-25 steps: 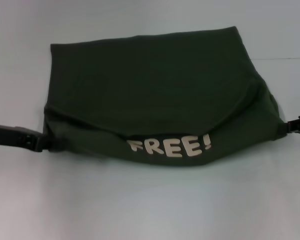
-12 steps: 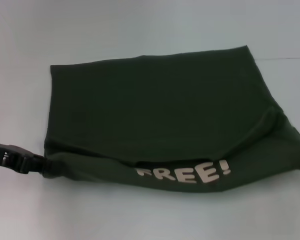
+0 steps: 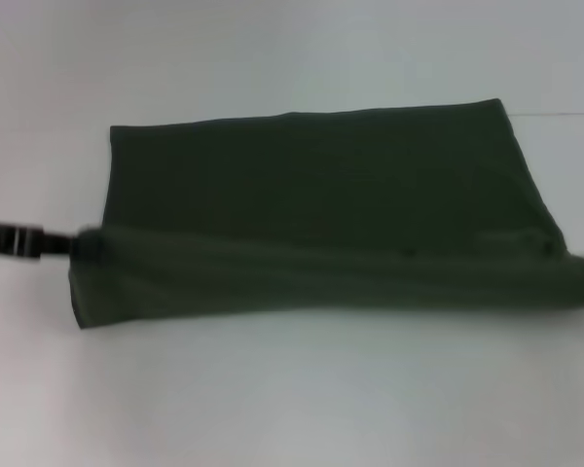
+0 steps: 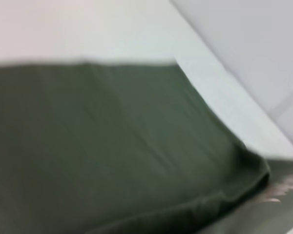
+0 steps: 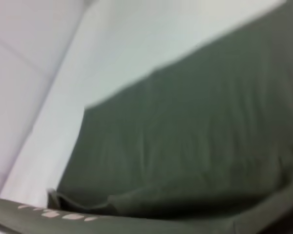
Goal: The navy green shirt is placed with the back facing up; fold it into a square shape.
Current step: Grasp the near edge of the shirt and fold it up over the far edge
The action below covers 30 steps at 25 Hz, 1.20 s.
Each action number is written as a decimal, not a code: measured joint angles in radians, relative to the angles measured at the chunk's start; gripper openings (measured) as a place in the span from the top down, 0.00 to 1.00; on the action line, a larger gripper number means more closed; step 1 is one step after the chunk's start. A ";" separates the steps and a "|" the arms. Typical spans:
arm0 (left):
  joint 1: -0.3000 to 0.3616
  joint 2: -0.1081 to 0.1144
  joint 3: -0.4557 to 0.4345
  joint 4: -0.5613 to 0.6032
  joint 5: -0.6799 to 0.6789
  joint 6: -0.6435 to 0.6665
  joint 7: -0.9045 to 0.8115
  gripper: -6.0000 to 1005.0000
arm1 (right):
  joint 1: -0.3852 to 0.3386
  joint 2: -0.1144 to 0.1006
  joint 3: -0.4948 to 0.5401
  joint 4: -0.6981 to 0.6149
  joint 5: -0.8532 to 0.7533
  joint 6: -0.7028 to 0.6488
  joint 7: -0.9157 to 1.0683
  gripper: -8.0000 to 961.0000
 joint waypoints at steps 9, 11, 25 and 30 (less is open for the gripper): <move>-0.092 -0.022 -0.017 -0.084 -0.085 -0.289 -0.031 0.94 | 0.210 -0.031 0.016 0.125 0.001 0.271 0.005 0.97; -0.110 -0.033 -0.015 -0.098 -0.110 -0.375 -0.030 0.94 | 0.254 -0.033 0.009 0.155 0.001 0.352 0.001 0.97; -0.176 -0.115 0.061 -0.227 -0.233 -0.943 0.032 0.95 | 0.468 0.008 -0.183 0.370 0.081 0.966 -0.069 0.97; -0.202 -0.141 0.063 -0.305 -0.312 -1.122 0.160 0.93 | 0.518 0.038 -0.232 0.440 0.087 1.173 -0.073 0.97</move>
